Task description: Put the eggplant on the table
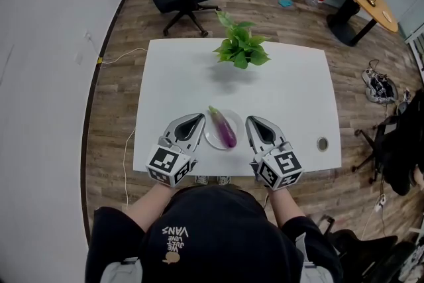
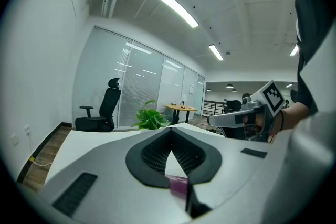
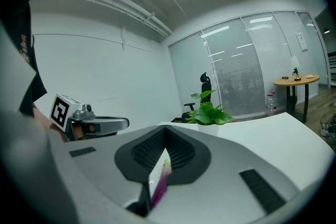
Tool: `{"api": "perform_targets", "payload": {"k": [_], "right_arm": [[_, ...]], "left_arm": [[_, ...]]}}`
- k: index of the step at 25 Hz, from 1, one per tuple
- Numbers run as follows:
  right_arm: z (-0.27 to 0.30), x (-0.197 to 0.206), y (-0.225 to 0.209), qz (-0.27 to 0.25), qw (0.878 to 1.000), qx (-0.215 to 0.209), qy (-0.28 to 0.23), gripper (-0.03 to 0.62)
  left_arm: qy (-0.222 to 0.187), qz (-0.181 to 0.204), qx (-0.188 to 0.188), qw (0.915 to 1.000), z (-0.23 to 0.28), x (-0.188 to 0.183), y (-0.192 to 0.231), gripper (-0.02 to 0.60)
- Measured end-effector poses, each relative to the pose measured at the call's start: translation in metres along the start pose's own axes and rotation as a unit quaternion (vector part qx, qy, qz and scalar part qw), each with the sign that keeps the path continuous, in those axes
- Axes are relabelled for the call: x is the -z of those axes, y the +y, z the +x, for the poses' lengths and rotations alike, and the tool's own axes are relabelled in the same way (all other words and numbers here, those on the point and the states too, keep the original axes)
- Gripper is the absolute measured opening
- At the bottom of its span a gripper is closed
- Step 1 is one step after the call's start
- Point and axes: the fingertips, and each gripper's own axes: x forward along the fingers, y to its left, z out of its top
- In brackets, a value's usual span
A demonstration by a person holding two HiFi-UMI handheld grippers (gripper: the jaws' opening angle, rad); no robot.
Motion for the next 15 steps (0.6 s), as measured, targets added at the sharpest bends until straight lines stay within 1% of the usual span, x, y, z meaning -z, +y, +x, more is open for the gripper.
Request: {"api": "perform_targets", "payload": {"k": [10, 15], "right_arm": [[-0.0008, 0.0009, 0.0003, -0.002, 1.000, 0.004, 0.004, 0.017], [-0.0005, 0.0052, 0.0014, -0.014, 1.000, 0.009, 0.009, 0.018]], "left_arm": [[0.001, -0.008, -0.002, 1.0000, -0.0022, 0.0030, 0.0022, 0.011], [0.004, -0.011, -0.005, 0.9999, -0.0045, 0.0081, 0.0046, 0.011]]}}
